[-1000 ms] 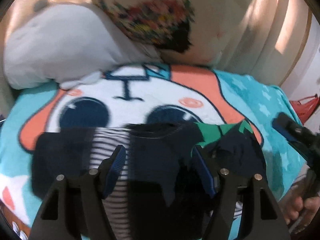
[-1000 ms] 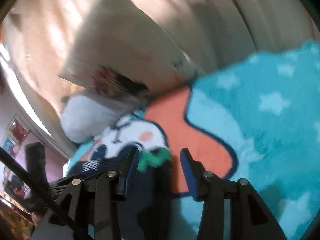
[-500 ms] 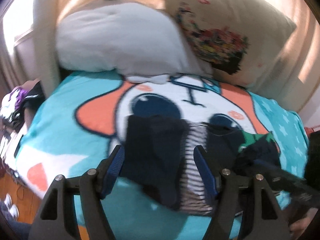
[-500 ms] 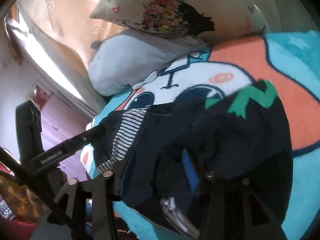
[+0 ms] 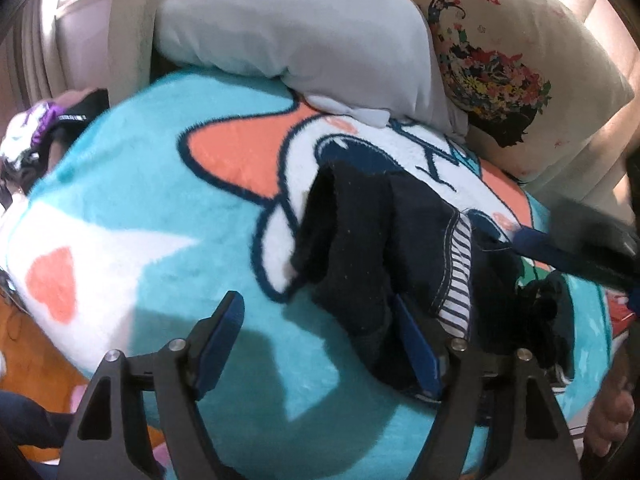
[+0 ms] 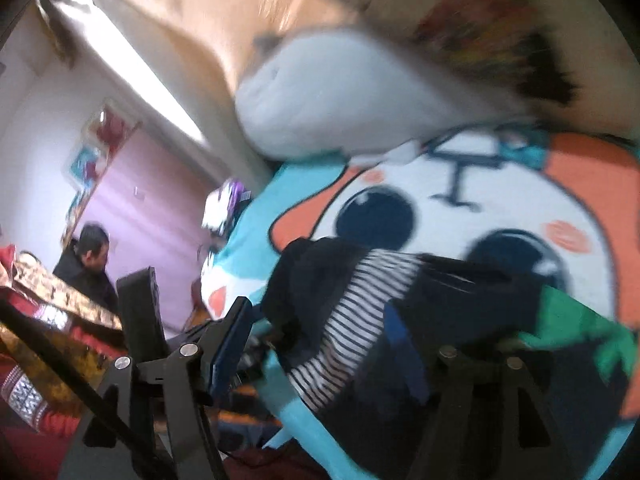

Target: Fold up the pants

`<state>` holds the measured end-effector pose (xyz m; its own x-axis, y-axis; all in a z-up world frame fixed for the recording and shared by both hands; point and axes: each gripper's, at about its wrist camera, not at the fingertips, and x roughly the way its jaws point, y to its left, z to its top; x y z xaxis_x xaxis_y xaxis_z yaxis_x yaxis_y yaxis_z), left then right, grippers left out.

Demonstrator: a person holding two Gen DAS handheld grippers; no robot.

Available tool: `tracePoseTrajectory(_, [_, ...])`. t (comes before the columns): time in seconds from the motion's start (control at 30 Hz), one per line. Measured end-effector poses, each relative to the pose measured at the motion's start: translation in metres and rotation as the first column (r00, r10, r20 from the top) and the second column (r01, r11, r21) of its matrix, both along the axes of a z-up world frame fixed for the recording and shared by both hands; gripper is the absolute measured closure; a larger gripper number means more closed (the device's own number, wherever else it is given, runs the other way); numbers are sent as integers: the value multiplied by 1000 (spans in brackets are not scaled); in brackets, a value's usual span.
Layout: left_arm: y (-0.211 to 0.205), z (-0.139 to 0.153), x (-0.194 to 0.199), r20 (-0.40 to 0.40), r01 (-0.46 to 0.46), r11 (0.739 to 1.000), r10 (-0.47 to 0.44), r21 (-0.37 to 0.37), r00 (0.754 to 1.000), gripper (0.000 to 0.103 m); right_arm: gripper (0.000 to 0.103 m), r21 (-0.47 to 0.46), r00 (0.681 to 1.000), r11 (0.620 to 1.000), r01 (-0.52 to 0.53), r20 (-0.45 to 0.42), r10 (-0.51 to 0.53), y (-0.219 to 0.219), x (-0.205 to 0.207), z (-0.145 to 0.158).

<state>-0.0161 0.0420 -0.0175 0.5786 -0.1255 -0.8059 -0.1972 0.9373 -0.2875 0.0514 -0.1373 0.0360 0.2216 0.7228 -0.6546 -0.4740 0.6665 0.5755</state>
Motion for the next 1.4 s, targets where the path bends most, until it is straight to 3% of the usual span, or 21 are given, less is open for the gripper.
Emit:
tracePoseTrajectory(0.13, [2,-4,-2,27,-23,998,25,-57,999,20,30,-88,994,992,-91,-68,85,54,30,-12])
tracePoseTrajectory(0.3, [-4,-3,0,23,-22,999,22,-27,999,20,30,-213,978,960,-181,-145,152,107,53,-30])
tracePoseTrajectory(0.6, [-23,-4,4,19,-13,999,12,34,1000,20,17,-466,943,824,-322,-237,235,165,74,-66])
tracePoseTrajectory(0.63, [-25,-3,4,21,-7,1000,7,28,1000,23,17,-486,942,810,-329,-235,242,168,73,-67])
tracePoseTrajectory(0.7, [-31,-2,5,24,12,1000,-12,16,1000,44,18,-532,939,773,-344,-215,270,175,69,-69])
tracePoseTrajectory(0.77, [-39,-2,9,24,50,999,-49,-19,998,86,24,-596,942,731,-332,-166,292,182,60,-70])
tracePoseTrajectory(0.83, [-43,-1,9,30,61,998,-60,-34,998,89,33,-639,943,704,-312,-118,310,186,53,-70])
tracePoseTrajectory(0.87, [-46,0,9,35,66,998,-65,-23,997,90,45,-655,949,700,-284,-89,302,185,53,-69])
tracePoseTrajectory(0.97, [-48,4,6,51,63,997,-61,-38,997,91,61,-611,957,747,-261,-65,281,174,53,-60])
tracePoseTrajectory(1.1, [-45,10,0,70,63,995,-58,-75,996,92,71,-530,967,816,-231,-32,253,156,50,-44])
tracePoseTrajectory(1.4, [-55,32,-5,147,103,992,-93,-68,985,92,76,-398,981,904,-158,40,189,112,30,-5])
